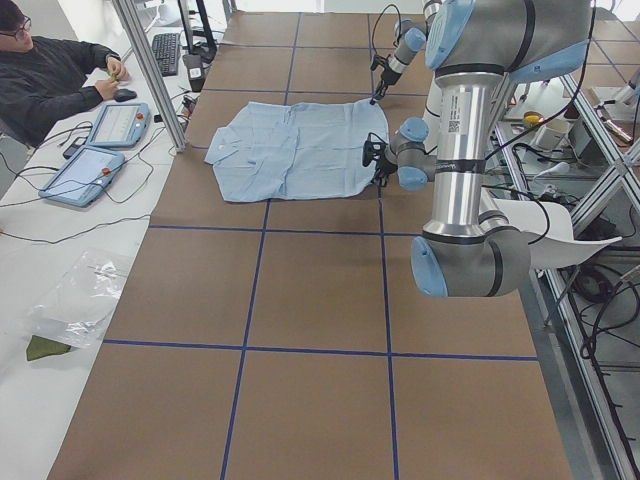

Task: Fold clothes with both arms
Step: 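Grasp the hem corners with both grippers and lift them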

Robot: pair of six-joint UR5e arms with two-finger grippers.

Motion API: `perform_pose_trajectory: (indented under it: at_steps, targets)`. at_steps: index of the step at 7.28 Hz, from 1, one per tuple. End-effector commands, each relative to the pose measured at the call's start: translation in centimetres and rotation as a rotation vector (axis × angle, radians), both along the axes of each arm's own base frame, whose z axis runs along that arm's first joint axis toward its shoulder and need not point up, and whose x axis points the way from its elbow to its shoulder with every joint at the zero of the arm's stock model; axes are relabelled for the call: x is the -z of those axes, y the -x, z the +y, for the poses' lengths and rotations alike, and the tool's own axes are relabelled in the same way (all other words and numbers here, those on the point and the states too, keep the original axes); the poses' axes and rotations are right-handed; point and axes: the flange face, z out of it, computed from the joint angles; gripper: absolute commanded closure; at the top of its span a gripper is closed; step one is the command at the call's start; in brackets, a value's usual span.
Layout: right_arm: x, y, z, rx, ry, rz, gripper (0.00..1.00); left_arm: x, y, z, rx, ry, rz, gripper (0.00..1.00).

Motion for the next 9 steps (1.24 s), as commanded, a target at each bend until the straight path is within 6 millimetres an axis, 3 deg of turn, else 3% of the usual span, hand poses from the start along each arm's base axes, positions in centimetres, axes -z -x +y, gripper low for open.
perform_pose_trajectory:
  at_steps: [1, 3, 4, 5, 6, 8, 9]
  targets:
    - [4.1, -3.3, 2.2, 0.075, 0.033, -0.042, 1.00, 3.7, 6.4, 1.7, -0.076, 0.024, 0.080, 1.00]
    - [11.9, -8.9, 2.9, 0.146, 0.076, -0.071, 1.00, 8.1, 11.0, 2.7, -0.148, 0.047, 0.148, 1.00]
    - [14.1, -9.6, 1.8, 0.118, 0.078, -0.096, 1.00, 9.6, 12.7, 2.3, -0.171, 0.068, 0.121, 1.00]
    - [15.1, -9.3, 0.1, 0.075, 0.077, -0.094, 1.00, 10.4, 13.1, 0.1, -0.118, 0.056, 0.108, 1.00]
    - [15.7, -9.0, -2.4, 0.024, 0.109, -0.078, 1.00, 11.1, 12.3, -2.4, -0.099, -0.038, 0.067, 1.00]
    - [17.6, -6.8, -9.8, -0.102, 0.082, -0.075, 1.00, 12.1, 10.4, -12.3, 0.068, -0.113, -0.005, 1.00]
    - [18.2, -6.1, -13.8, -0.163, 0.053, -0.057, 1.00, 13.3, 10.6, -17.2, 0.136, -0.169, -0.033, 1.00]
